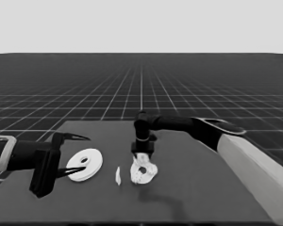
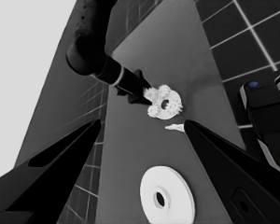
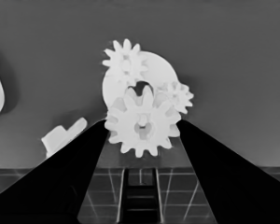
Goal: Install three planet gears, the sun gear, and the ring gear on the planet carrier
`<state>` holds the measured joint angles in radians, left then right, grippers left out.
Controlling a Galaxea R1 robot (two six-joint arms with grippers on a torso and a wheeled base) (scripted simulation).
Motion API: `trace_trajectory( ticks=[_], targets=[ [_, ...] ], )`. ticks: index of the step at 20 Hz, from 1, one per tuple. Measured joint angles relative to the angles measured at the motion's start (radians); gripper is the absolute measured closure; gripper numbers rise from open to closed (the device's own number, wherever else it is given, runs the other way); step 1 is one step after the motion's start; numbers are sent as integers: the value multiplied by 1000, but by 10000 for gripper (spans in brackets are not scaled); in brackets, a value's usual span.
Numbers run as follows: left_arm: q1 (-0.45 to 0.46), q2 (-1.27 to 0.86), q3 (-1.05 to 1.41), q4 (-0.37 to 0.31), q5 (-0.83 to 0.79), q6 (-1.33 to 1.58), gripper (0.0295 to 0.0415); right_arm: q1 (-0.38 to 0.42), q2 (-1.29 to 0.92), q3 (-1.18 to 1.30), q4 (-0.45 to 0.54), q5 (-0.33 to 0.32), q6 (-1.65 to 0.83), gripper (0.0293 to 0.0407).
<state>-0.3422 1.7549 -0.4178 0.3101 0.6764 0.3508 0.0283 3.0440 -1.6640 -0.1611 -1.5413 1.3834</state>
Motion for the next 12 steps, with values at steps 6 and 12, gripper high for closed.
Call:
trace_trajectory(
  ticks=[6, 12],
  targets=[
    [0, 0, 0, 0, 0, 0, 326, -119, 19, -70, -113, 35, -43, 390],
    [0, 0, 0, 0, 0, 0, 326, -133, 19, -75, -117, 36, -34, 390]
  ],
)
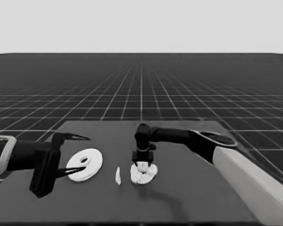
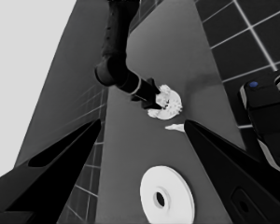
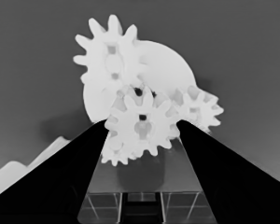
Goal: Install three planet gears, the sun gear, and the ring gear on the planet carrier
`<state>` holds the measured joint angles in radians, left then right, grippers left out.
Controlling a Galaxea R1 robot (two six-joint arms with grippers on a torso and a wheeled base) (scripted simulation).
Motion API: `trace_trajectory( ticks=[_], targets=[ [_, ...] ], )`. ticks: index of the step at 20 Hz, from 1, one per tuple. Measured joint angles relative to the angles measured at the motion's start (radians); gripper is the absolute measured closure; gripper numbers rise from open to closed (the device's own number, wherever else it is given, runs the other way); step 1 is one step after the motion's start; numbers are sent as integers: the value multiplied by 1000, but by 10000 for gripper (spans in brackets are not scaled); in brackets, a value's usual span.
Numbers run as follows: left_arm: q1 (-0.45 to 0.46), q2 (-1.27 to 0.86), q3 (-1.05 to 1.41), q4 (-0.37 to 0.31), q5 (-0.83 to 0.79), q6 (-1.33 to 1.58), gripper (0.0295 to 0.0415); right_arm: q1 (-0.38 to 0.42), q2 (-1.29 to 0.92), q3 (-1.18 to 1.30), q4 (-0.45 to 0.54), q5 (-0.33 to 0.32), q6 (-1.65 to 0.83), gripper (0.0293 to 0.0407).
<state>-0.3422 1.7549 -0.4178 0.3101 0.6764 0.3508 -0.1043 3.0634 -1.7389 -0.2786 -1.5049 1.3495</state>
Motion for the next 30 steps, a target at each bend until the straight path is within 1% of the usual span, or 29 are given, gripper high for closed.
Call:
trace_trajectory(
  ticks=[30],
  targets=[
    [0, 0, 0, 0, 0, 0, 326, -1, 0, 0, 0, 0, 309, 390]
  ],
)
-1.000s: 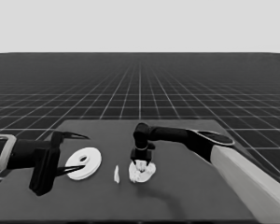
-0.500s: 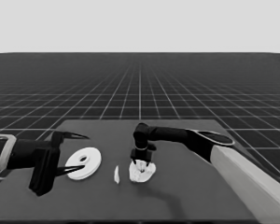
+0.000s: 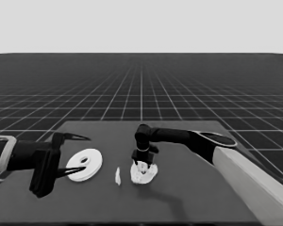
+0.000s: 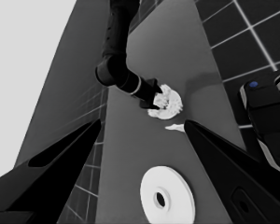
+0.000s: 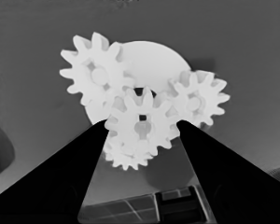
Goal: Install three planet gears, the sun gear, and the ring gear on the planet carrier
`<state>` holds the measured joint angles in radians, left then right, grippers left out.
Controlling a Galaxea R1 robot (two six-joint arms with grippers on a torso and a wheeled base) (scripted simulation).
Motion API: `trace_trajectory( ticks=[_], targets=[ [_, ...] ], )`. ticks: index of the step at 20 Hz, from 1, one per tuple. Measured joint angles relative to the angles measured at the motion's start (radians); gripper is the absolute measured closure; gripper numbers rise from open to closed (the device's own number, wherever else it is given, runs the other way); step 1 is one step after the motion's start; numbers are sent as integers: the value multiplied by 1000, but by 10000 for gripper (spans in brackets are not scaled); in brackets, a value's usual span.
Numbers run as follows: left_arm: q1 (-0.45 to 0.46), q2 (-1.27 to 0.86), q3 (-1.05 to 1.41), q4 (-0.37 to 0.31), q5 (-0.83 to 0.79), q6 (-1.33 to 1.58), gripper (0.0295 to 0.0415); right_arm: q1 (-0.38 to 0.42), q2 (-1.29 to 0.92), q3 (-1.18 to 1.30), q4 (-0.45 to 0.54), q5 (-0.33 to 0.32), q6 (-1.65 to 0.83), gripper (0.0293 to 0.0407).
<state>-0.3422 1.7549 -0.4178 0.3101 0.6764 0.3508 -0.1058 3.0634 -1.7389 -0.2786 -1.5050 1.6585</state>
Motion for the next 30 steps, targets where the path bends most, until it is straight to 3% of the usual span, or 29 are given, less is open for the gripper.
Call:
trace_trajectory(
  ticks=[30],
  targets=[
    [0, 0, 0, 0, 0, 0, 326, -4, -1, -1, 0, 0, 314, 390]
  ],
)
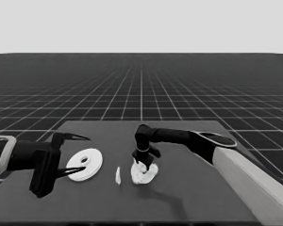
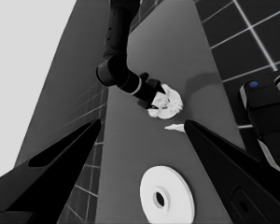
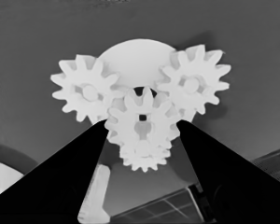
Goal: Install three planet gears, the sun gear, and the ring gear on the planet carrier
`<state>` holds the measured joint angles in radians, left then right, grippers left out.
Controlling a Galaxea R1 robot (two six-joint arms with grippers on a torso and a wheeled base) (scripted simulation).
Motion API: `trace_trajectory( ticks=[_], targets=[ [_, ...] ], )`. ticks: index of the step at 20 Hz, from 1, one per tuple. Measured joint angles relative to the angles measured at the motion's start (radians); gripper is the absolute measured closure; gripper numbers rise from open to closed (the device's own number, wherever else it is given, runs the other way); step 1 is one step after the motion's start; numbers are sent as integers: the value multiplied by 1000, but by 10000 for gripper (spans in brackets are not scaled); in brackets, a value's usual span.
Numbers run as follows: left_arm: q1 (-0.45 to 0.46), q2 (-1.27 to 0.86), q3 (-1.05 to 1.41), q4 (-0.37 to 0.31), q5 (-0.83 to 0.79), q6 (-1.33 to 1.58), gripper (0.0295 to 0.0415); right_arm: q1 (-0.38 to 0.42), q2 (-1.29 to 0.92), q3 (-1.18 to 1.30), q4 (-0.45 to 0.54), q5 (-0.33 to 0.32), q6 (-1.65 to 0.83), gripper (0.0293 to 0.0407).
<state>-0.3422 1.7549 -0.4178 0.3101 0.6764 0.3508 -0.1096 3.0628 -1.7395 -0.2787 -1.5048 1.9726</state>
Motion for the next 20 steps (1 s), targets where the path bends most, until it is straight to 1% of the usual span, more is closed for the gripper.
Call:
trace_trajectory(
  ticks=[20],
  targets=[
    [0, 0, 0, 0, 0, 0, 326, 0, 0, 0, 0, 0, 209, 390]
  ],
)
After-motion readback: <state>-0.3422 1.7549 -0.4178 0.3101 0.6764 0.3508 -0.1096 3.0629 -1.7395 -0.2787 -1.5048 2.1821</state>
